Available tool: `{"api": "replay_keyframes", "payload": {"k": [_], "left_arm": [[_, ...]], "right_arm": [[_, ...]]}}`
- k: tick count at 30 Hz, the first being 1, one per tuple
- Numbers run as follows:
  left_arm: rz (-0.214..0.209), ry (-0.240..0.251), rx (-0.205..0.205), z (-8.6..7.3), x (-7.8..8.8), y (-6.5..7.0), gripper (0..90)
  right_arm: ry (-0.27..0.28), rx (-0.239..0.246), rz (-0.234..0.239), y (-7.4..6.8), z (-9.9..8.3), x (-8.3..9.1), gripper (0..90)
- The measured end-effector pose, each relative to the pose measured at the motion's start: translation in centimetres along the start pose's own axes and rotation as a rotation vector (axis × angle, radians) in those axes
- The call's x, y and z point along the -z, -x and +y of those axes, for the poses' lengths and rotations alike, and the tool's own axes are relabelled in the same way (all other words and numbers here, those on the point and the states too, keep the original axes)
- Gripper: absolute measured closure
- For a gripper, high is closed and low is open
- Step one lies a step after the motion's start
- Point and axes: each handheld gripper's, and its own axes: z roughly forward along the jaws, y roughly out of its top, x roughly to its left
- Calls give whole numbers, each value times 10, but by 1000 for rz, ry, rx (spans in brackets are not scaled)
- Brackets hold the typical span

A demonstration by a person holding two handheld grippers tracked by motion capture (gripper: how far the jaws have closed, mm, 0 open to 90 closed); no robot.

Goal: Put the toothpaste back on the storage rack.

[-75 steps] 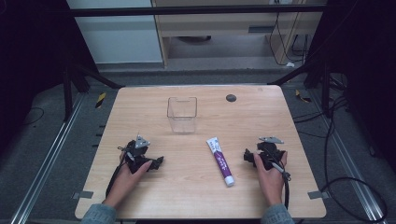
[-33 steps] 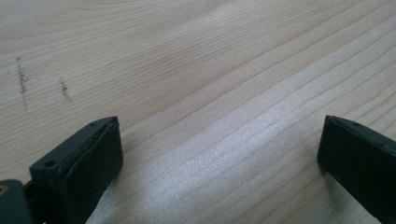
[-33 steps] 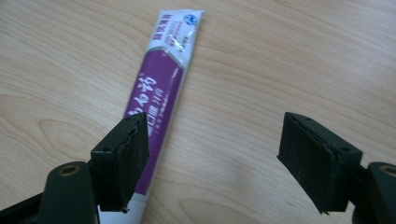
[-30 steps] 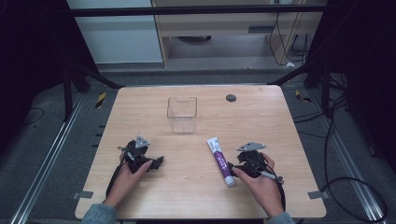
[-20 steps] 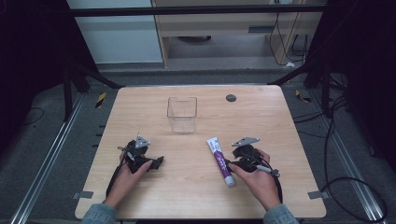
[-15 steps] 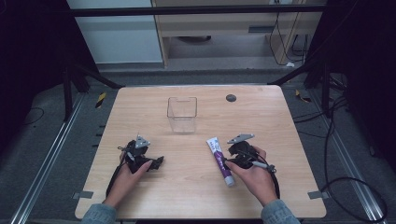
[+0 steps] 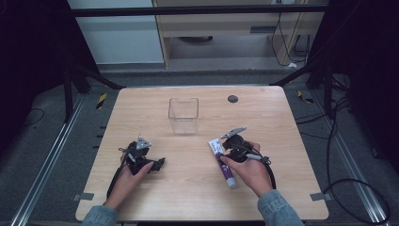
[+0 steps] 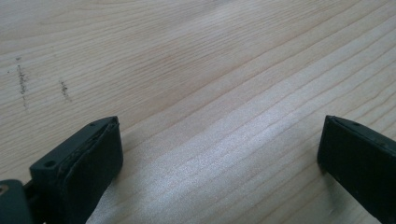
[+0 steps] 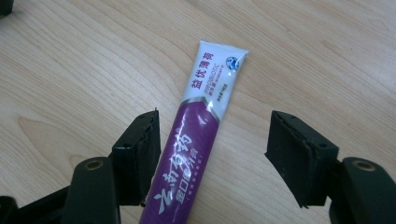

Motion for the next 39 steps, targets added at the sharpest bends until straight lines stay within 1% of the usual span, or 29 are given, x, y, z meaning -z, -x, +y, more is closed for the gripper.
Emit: {"api": "replay_keyframes", "payload": {"k": [2, 4, 8, 9, 12, 16, 20, 23, 27, 28, 29, 31, 32, 34, 36, 37, 39], "left_arm": [[0, 0, 0, 0, 0, 0, 0], [1, 0, 1, 0, 0, 0, 0], [1, -1, 1, 0, 0, 0, 0], [1, 0, 1, 0, 0, 0, 0], [1, -1, 0, 0, 0, 0, 0], [1, 0, 1, 0, 0, 0, 0], [1, 0, 1, 0, 0, 0, 0], [1, 0, 1, 0, 0, 0, 0], [1, 0, 0, 0, 0, 0, 0], [1, 0, 0, 0, 0, 0, 0], [1, 0, 1, 0, 0, 0, 0], [1, 0, 0, 0, 0, 0, 0], [1, 0, 0, 0, 0, 0, 0], [1, 0, 0, 0, 0, 0, 0], [1, 0, 1, 0, 0, 0, 0], [1, 0, 1, 0, 0, 0, 0], [1, 0, 1, 0, 0, 0, 0]], "right_arm": [[-6, 9, 4, 0, 3, -2, 354], [-7, 1, 17, -1, 6, -3, 366], [-23, 17, 15, -2, 11, -9, 381], [-27, 10, 17, -3, 12, -10, 384], [-38, 18, 16, -4, 15, -14, 394], [-55, 10, 22, -5, 18, -20, 403], [-93, 22, 7, -9, 17, -30, 404], [-111, 4, 11, -10, 14, -38, 399], [-140, -8, 6, -10, 12, -47, 396], [-141, -5, 7, -10, 12, -48, 395], [-146, -16, 4, -11, 12, -49, 393], [-153, -18, 7, -10, 11, -51, 392], [-159, -31, 9, -11, 11, -53, 392], [-164, -36, 9, -10, 11, -56, 392], [-168, -31, 14, -9, 11, -58, 395], [-174, -40, 12, -10, 11, -59, 399], [-176, -43, 13, -9, 12, -61, 407]]}}
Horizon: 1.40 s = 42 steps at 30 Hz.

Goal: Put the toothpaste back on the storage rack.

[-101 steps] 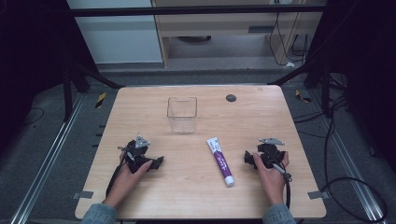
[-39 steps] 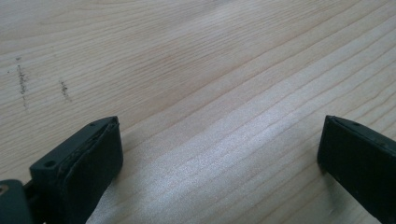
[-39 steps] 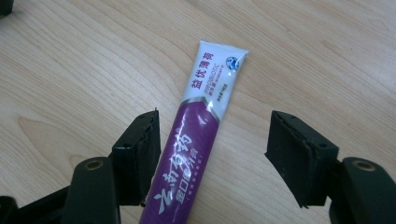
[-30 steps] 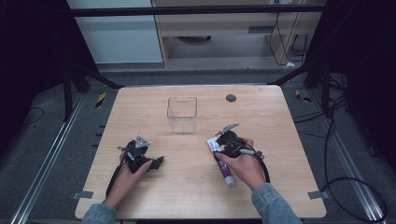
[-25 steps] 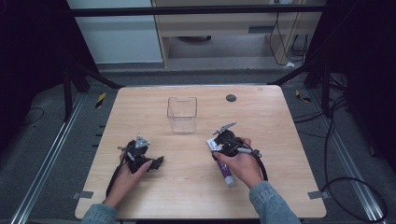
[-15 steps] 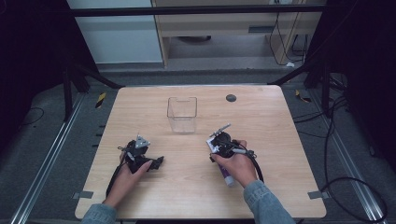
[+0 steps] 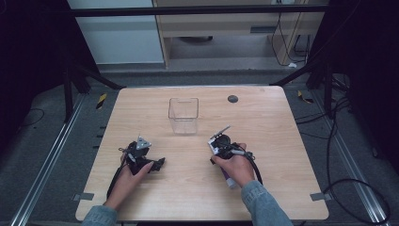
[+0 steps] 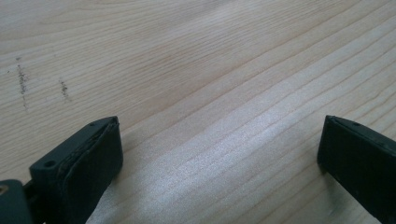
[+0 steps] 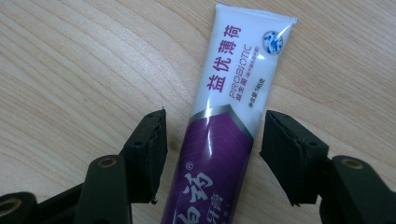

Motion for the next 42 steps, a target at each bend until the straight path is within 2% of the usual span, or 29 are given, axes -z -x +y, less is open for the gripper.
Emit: {"api": "replay_keyframes", "payload": {"k": [12, 17, 20, 22, 31, 33, 42], "left_arm": [[0, 0, 0, 0, 0, 0, 0], [0, 0, 0, 0, 0, 0, 0], [0, 0, 0, 0, 0, 0, 0], [0, 0, 0, 0, 0, 0, 0], [0, 0, 0, 0, 0, 0, 0], [0, 0, 0, 0, 0, 0, 0], [0, 0, 0, 0, 0, 0, 0]], "right_arm": [[-17, -1, -9, 2, 2, -3, 483], [-36, 6, -3, 3, 5, -4, 502], [-40, 21, 12, 3, 6, -4, 548], [-46, 8, 18, 2, 7, -4, 551], [-55, 33, 23, 3, 9, -4, 583], [-61, 24, 30, 3, 10, -4, 599], [-84, 63, 26, 5, 13, -2, 704]]}}
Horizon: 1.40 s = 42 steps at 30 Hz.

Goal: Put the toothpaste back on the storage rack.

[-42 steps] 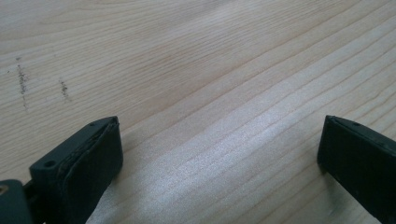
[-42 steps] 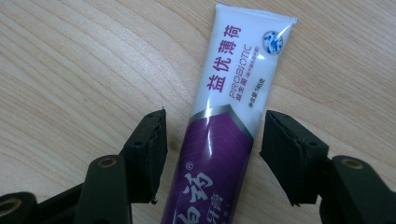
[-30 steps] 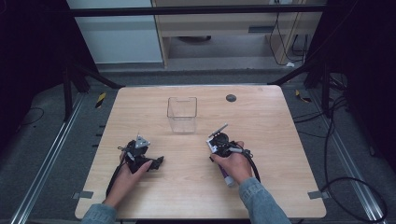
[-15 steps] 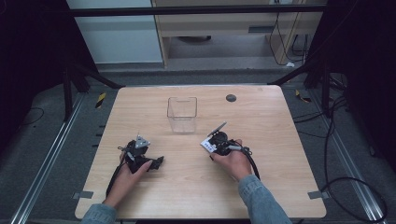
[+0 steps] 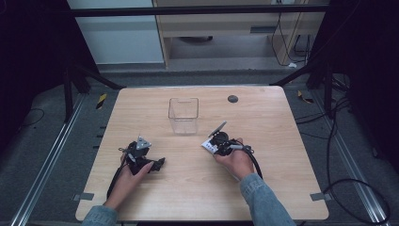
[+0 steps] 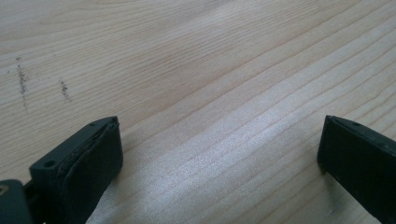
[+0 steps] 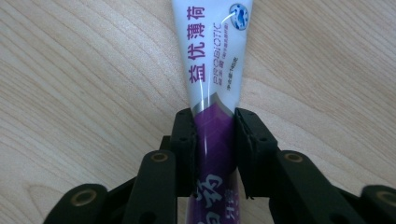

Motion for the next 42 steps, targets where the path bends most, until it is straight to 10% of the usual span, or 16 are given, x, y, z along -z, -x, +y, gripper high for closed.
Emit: {"api": "replay_keyframes", "payload": {"k": [42], "left_arm": [[0, 0, 0, 0, 0, 0, 0]], "right_arm": [[332, -127, -16, 36, 9, 54, 776]]}}
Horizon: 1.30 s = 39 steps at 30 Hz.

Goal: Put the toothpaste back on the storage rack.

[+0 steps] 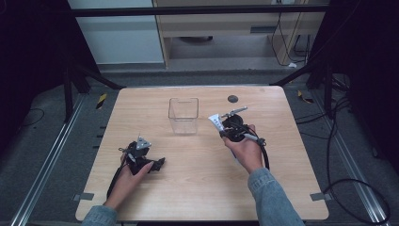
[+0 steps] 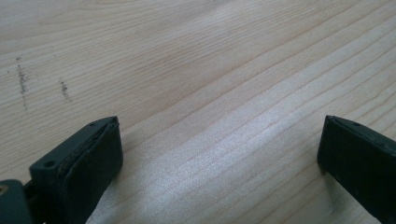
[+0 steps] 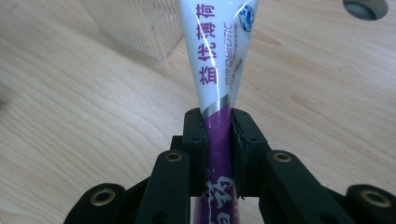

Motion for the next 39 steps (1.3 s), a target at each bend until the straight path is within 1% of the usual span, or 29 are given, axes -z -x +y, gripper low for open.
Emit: {"api": "replay_keyframes", "payload": {"k": [3, 4, 5, 9, 11, 13, 15, 16, 20, 21, 22, 24, 27, 28, 31, 36, 39], "left_arm": [[0, 0, 0, 0, 0, 0, 0], [0, 0, 0, 0, 0, 0, 0], [0, 0, 0, 0, 0, 0, 0], [0, 0, 0, 0, 0, 0, 0], [0, 0, 0, 0, 0, 0, 0], [0, 0, 0, 0, 0, 0, 0], [0, 0, 0, 0, 0, 0, 0], [0, 0, 0, 0, 0, 0, 0], [0, 0, 0, 0, 0, 0, 0], [0, 0, 0, 0, 0, 0, 0], [0, 0, 0, 0, 0, 0, 0], [0, 0, -1, 0, 0, 0, 0], [0, 0, -1, 0, 0, 0, 0], [0, 1, 0, 0, 0, 0, 0], [0, 0, 0, 0, 0, 0, 0], [0, 0, 0, 0, 0, 0, 0], [0, 0, -1, 0, 0, 0, 0]], "right_arm": [[14, -7, -6, 1, 3, 2, 776], [34, -9, -5, 2, 5, 4, 776], [34, -9, -5, 2, 5, 4, 776], [83, -12, -5, 2, 11, 9, 775], [93, -17, -5, 2, 13, 10, 776], [121, -25, -1, 2, 16, 12, 775], [128, -25, 0, 2, 17, 13, 775], [142, -25, 2, 1, 19, 16, 775], [170, -29, -4, 1, 26, 21, 775], [170, -29, -4, 1, 26, 21, 775], [189, -27, -11, 1, 29, 24, 775], [199, -34, -9, 0, 32, 26, 775], [211, -33, -10, -1, 35, 28, 775], [226, -31, -15, -2, 39, 30, 776], [239, -35, -13, -3, 44, 32, 775], [258, -23, -11, -6, 52, 32, 776], [265, -23, -10, -8, 55, 33, 776]]}}
